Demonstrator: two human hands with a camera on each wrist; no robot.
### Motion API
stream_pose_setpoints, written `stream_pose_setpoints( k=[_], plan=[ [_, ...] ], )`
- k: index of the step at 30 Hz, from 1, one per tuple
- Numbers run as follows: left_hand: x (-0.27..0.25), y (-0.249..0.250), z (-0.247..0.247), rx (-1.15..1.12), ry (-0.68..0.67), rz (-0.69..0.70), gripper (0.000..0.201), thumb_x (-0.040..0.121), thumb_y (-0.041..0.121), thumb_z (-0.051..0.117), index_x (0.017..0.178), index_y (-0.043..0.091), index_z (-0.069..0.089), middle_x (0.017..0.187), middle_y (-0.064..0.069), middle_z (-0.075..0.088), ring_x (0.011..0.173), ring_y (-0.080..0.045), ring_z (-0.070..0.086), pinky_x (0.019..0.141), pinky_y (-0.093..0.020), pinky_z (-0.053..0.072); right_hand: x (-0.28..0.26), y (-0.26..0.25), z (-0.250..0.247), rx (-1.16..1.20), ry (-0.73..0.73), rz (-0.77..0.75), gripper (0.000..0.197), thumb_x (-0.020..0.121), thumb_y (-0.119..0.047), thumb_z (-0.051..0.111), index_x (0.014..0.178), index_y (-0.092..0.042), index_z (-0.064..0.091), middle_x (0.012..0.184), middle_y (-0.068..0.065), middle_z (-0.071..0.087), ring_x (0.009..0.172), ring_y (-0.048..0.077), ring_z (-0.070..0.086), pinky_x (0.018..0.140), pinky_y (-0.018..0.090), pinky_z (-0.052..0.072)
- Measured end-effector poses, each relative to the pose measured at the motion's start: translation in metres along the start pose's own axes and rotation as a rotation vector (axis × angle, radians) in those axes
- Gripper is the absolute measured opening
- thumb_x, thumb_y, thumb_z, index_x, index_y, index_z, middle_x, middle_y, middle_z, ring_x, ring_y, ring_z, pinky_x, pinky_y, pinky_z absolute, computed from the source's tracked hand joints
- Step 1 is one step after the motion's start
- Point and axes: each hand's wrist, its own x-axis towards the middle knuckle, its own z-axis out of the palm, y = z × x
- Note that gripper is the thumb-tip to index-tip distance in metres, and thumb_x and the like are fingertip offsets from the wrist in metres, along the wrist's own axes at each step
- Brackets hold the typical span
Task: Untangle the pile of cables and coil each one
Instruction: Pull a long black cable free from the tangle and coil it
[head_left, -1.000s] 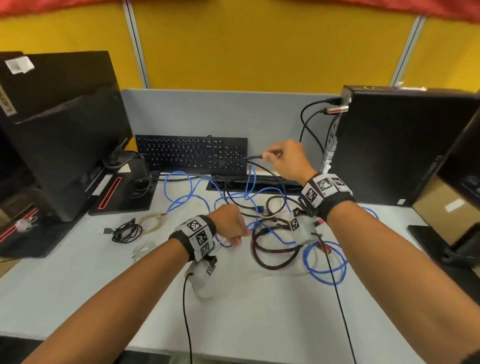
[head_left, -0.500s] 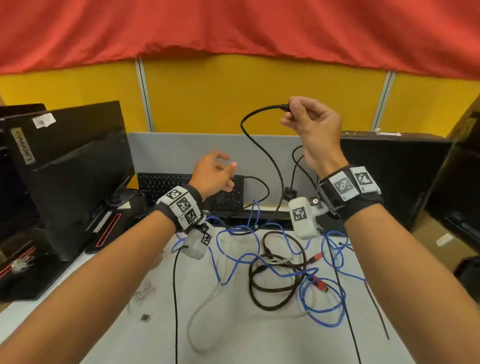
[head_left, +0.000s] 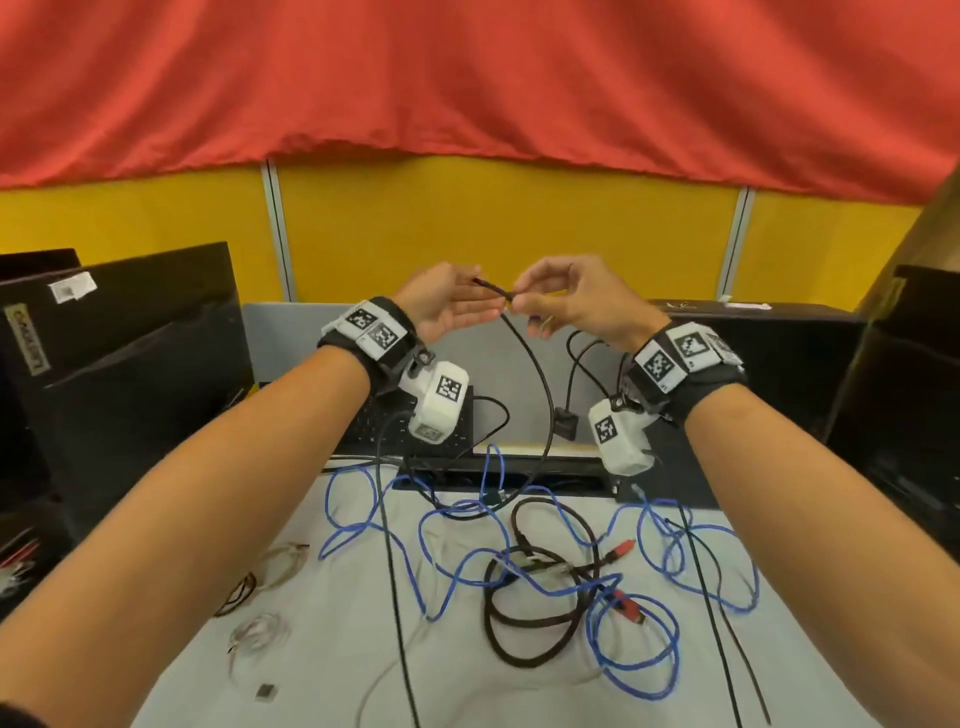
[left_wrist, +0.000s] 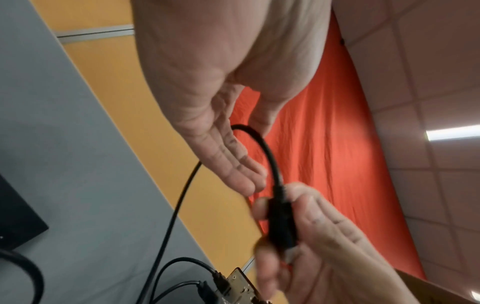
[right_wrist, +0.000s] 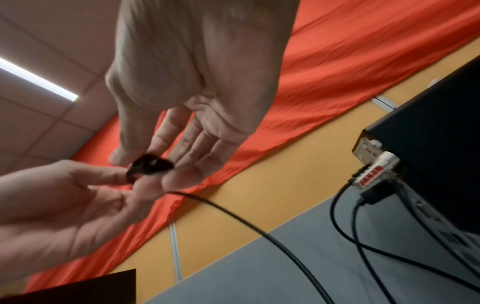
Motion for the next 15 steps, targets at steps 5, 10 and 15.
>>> stream_pose_setpoints(
  k=[5,10,15],
  plan=[
    [-0.001,0.000,0.014,0.231,-0.020,0.059,0.023,0.104,0.009,0.041,0.114,0.001,0.059,0.060,0.004,0.040,0.048,-0.010,0.036,0.048,-0.025,0.047,0.004,0.027,0.013,-0.207,0.211,0.043,0.037,0.091,-0.025,0.076,0.122,-0.010,0.064,0.111,0.012,0.072,0.098,0.023,0.072,0.075,0.035,0.058],
    [-0.006,-0.005,0.010,0.292,-0.085,0.105,0.030,0.108,0.020,0.037,0.114,0.003,0.061,0.055,0.009,0.028,0.046,-0.007,0.022,0.040,-0.019,0.019,0.019,0.039,0.028,-0.484,0.317,-0.098,0.047,0.094,-0.027,0.072,0.138,-0.023,0.055,0.114,0.005,0.065,0.108,0.017,0.060,0.094,0.036,0.045],
    [-0.018,0.005,-0.001,0.160,-0.181,0.133,0.033,0.110,0.026,0.032,0.082,0.016,0.048,0.055,0.009,0.025,0.042,-0.005,0.017,0.037,-0.019,0.014,0.026,0.049,0.024,-0.579,0.404,-0.043,0.020,0.102,-0.022,0.059,0.095,-0.007,0.070,0.084,0.007,0.061,0.081,0.020,0.052,0.072,0.032,0.038]
  ],
)
